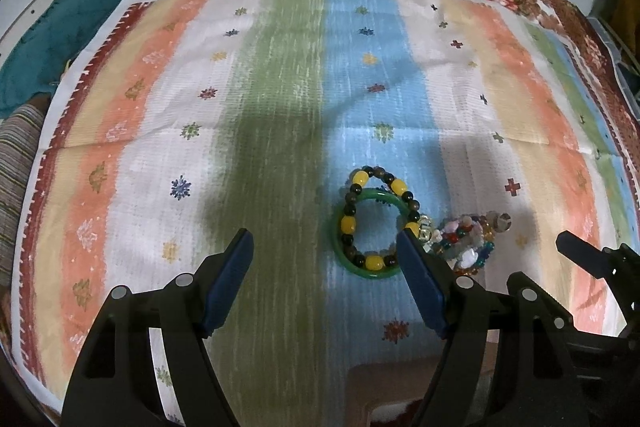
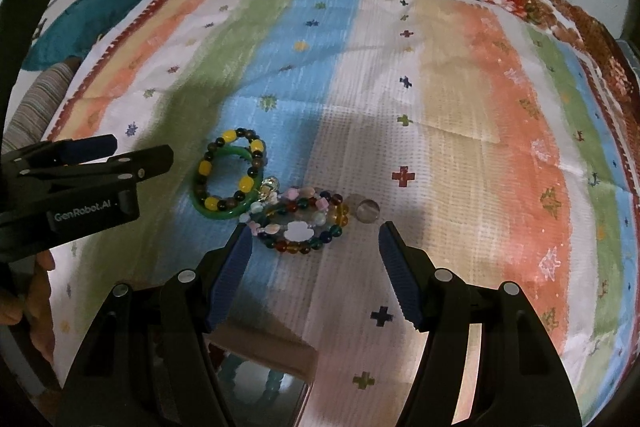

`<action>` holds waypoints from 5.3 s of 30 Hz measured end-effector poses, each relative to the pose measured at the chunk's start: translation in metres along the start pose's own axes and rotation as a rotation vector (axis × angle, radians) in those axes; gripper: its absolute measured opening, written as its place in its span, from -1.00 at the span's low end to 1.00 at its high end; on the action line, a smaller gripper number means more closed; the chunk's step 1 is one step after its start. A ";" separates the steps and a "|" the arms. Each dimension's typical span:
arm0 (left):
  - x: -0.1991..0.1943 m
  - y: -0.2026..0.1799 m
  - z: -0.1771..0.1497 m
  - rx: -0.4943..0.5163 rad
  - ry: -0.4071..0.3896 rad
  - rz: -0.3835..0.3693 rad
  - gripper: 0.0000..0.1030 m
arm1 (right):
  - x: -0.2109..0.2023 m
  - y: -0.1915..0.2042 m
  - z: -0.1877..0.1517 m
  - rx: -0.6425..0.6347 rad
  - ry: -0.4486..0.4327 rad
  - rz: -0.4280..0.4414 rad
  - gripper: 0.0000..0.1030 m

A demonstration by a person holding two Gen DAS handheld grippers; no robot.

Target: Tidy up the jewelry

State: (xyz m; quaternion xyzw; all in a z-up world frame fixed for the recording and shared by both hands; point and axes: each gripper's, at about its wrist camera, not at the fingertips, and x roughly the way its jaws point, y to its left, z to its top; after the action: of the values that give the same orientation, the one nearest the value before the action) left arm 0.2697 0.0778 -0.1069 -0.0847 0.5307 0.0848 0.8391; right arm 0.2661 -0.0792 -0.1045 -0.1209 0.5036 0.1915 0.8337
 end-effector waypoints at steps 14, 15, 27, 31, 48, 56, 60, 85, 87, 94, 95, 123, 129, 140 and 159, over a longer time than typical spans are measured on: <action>0.029 -0.004 0.013 0.027 0.026 -0.007 0.42 | 0.028 0.002 0.014 -0.037 0.046 0.000 0.27; 0.032 -0.003 0.014 0.021 0.031 -0.010 0.42 | 0.030 0.002 0.014 -0.038 0.051 -0.001 0.27; 0.046 -0.004 0.022 0.034 0.029 -0.025 0.34 | 0.047 0.004 0.021 -0.050 0.080 -0.001 0.15; 0.050 -0.005 0.028 0.028 0.040 -0.032 0.26 | 0.053 0.004 0.021 -0.048 0.094 0.000 0.12; 0.080 -0.012 0.031 0.028 0.130 -0.086 -0.55 | 0.071 0.003 0.026 -0.051 0.128 0.008 -0.47; 0.082 -0.020 0.027 0.070 0.124 -0.067 -0.72 | 0.073 0.005 0.023 -0.089 0.119 -0.019 -0.66; 0.080 -0.020 0.027 0.071 0.122 -0.063 -0.81 | 0.072 0.004 0.022 -0.097 0.115 -0.029 -0.79; 0.016 -0.030 0.019 0.096 0.013 -0.054 -0.82 | 0.033 0.005 0.017 -0.079 0.053 -0.008 -0.84; 0.009 -0.030 0.017 0.098 0.003 -0.060 -0.82 | 0.027 0.005 0.017 -0.075 0.042 -0.010 -0.84; -0.006 -0.031 0.012 0.105 -0.016 -0.062 -0.82 | 0.007 0.004 0.016 -0.064 0.010 -0.013 -0.84; -0.009 -0.031 0.012 0.105 -0.020 -0.065 -0.82 | 0.006 0.004 0.016 -0.063 0.008 -0.015 -0.84; -0.063 -0.027 -0.010 0.101 -0.117 -0.074 -0.82 | -0.040 -0.014 -0.004 0.065 -0.070 0.017 -0.84; -0.081 -0.027 -0.016 0.106 -0.176 -0.073 -0.82 | -0.059 -0.010 -0.007 0.063 -0.131 0.009 -0.91; -0.099 -0.026 -0.030 0.099 -0.211 -0.079 -0.82 | -0.074 -0.008 -0.017 0.052 -0.166 0.008 -0.98; -0.090 -0.031 -0.037 0.120 -0.154 -0.119 -0.82 | -0.028 -0.032 -0.027 0.120 0.026 0.001 -0.98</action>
State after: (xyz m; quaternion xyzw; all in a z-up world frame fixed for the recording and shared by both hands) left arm 0.2060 0.0347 -0.0392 -0.0589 0.4627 0.0089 0.8845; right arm 0.2471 -0.1238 -0.0919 -0.0730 0.5248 0.1599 0.8329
